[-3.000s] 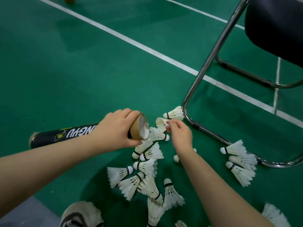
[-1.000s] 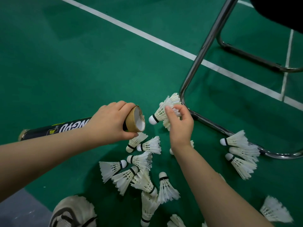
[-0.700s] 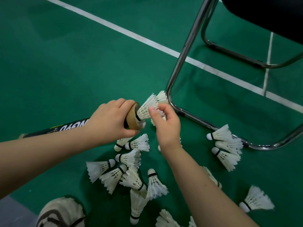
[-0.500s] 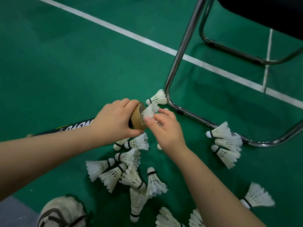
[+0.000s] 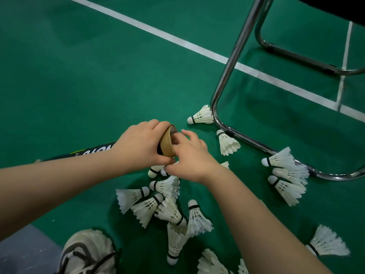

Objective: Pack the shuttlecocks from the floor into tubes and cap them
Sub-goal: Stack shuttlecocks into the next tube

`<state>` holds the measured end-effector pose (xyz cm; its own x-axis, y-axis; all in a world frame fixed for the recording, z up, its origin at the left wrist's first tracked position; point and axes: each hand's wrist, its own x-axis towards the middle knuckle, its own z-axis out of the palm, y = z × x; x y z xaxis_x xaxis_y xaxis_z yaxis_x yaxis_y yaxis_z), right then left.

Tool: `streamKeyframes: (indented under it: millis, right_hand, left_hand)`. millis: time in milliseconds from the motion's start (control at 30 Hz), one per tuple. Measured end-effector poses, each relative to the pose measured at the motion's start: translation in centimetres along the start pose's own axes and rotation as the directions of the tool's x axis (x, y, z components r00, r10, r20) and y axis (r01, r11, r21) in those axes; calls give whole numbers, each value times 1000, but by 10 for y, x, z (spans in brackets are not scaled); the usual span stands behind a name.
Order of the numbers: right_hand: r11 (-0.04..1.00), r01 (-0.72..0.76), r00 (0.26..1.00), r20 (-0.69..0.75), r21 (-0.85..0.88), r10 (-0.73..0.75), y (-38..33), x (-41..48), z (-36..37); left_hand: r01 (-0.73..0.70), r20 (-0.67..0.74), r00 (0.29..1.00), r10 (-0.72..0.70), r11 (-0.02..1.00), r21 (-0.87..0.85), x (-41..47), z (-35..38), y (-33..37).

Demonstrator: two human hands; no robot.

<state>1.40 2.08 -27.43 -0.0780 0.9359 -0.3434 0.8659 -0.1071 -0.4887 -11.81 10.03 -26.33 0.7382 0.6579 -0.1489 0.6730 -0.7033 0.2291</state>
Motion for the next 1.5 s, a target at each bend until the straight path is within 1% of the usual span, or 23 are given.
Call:
streamKeyframes:
  millis: [67, 100, 167, 233, 267, 300, 367, 500, 633, 700, 767, 833, 900, 933, 1033, 1133, 1233, 1300, 1367, 1433, 1500]
  right_hand:
    - [1000, 3, 1000, -27, -14, -3, -6, 8, 7]
    - [1000, 16, 998, -64, 27, -14, -8, 11, 10]
    - [973, 53, 981, -194, 227, -8, -9, 14, 16]
    - [899, 67, 951, -299, 434, 74, -5, 14, 20]
    - [874, 56, 934, -335, 483, 125, -1, 13, 22]
    - [866, 32, 915, -363, 500, 175, 5, 13, 24]
    - [877, -45, 884, -390, 479, 258, 17, 13, 31]
    - [861, -186, 876, -317, 474, 364, 36, 7, 59]
    - [829, -334, 847, -243, 448, 472, 41, 2, 82]
    - [806, -394, 847, -167, 442, 505, 39, 2, 88]
    - [770, -426, 845, -95, 476, 526, 37, 3, 93]
    - [700, -394, 837, -83, 596, 541, 36, 3, 94]
    - [613, -318, 816, -121, 723, 566, 37, 1, 90]
    - [586, -280, 799, -153, 761, 581, 37, 1, 87]
    - [537, -158, 738, -263, 828, 621, 38, 0, 76]
    - [507, 1, 661, -382, 862, 647, 34, 2, 60]
    - [479, 123, 621, -444, 869, 646, 26, 4, 42]
    - [466, 164, 622, -458, 869, 635, 19, 5, 35]
    - [440, 198, 655, -452, 876, 605, 10, 4, 30]
    - [411, 210, 740, -419, 887, 526, -2, 4, 27]
    - [429, 169, 854, -349, 888, 386, -14, 4, 25]
  left_hand:
    - [-3, -14, 1000, 3, 1000, 16, -2, 0, -8]
    - [-1, -32, 999, 2, 1000, 16, -3, -1, -13]
    - [17, -68, 998, -16, 1000, 12, -4, -4, -22]
    - [47, -62, 997, -46, 999, 20, -5, -7, -31]
    - [63, -53, 997, -62, 998, 21, -6, -8, -35]
    - [74, -51, 996, -73, 997, 20, -7, -8, -39]
    - [86, -49, 995, -84, 996, 20, -12, -9, -46]
    - [95, -23, 995, -95, 995, 26, -19, -7, -49]
    - [81, -25, 996, -80, 996, 30, -23, -6, -48]
    - [79, -27, 997, -78, 996, 29, -24, -4, -48]
    - [79, -28, 997, -78, 996, 30, -25, -4, -47]
    - [80, -26, 997, -79, 996, 32, -26, -4, -47]
    - [84, -20, 996, -83, 996, 34, -27, -4, -46]
    - [85, -19, 996, -84, 996, 36, -27, -4, -45]
    - [82, -17, 997, -81, 996, 42, -28, -4, -43]
    - [82, -4, 997, -82, 995, 48, -30, -5, -41]
    - [75, 3, 997, -75, 996, 47, -31, -5, -39]
    - [72, 8, 997, -72, 996, 52, -31, -5, -37]
    - [68, 15, 997, -69, 996, 54, -32, -4, -35]
    - [60, 20, 998, -61, 997, 55, -32, -5, -34]
    - [52, 25, 998, -54, 997, 51, -32, -5, -34]
